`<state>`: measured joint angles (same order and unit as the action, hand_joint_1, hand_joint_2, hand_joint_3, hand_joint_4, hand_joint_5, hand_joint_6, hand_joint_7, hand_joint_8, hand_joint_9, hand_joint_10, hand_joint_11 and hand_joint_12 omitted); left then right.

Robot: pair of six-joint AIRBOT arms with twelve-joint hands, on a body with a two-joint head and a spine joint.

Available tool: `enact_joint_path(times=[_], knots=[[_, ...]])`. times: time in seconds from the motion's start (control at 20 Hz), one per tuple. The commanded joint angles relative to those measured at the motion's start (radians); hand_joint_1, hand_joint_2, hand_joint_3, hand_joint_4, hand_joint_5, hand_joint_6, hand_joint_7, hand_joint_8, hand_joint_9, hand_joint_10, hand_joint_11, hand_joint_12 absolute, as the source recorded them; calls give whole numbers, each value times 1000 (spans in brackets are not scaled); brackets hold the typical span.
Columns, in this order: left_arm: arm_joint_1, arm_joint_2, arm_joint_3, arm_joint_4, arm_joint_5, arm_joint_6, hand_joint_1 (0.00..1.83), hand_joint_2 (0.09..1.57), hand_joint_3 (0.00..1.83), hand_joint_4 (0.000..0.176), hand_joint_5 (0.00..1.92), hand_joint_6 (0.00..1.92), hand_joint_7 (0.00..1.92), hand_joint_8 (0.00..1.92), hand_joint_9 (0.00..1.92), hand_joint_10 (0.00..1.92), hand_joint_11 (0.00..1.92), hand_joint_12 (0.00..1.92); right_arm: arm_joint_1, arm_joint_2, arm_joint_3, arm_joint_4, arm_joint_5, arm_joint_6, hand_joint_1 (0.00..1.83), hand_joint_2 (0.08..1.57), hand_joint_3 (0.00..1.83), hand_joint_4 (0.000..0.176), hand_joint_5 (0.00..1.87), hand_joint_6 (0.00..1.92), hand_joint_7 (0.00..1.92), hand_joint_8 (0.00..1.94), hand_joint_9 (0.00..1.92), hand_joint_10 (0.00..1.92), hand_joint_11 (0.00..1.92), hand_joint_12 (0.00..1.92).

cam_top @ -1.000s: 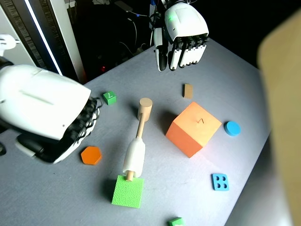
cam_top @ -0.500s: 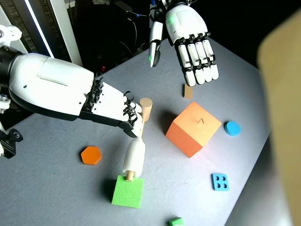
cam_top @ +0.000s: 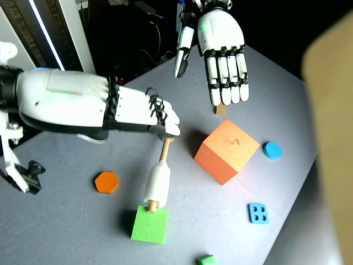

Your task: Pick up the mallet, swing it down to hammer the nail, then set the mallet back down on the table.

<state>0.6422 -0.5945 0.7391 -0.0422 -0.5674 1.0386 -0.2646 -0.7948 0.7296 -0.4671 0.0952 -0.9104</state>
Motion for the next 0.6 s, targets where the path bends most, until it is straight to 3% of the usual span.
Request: enact_joint_path(times=[0.0,0.15,0.2,0.3,0.4,0.45,0.5,0.55], knots=[[-4,2,15,28,-105,-37,0,1290,2,0,112,4,107,4,108,5,0,253,22,-11,8,39,0,-12,1132,899,0,0,15,0,10,0,1,0,0,171],[1,-9,71,154,-111,-164,0,1287,0,0,98,2,80,1,84,1,0,243,57,-65,39,102,-109,30,1220,854,0,0,0,0,0,0,0,0,0,160],[1,-14,84,184,-115,-197,0,1287,0,0,88,0,70,0,77,0,0,244,64,-76,42,102,-130,39,1171,836,0,0,0,0,0,0,0,0,0,300],[1,-21,97,207,-124,-221,0,1290,1,0,76,0,53,1,60,0,0,210,77,-104,51,102,-175,45,1176,825,0,0,0,0,0,0,0,0,0,363],[1,-32,107,208,-135,-223,0,1288,0,0,68,0,49,0,56,0,0,202,103,-135,75,102,-234,120,1183,811,0,0,0,0,0,0,0,0,0,361],[1,-42,115,209,-142,-223,0,1285,0,0,77,4,55,3,60,2,0,203,120,-152,87,65,-273,188,1199,804,0,0,0,0,0,0,0,0,0,340],[1,-55,124,214,-153,-228,0,1280,0,0,78,4,55,2,58,1,0,201,132,-177,91,-221,-336,464,1194,796,0,0,0,0,0,0,0,0,0,300],[2,-65,132,220,-156,-233,0,1281,0,0,74,2,48,1,45,3,0,159,137,-196,90,-421,-392,614,1204,791,0,0,0,0,0,0,0,0,0,267]])
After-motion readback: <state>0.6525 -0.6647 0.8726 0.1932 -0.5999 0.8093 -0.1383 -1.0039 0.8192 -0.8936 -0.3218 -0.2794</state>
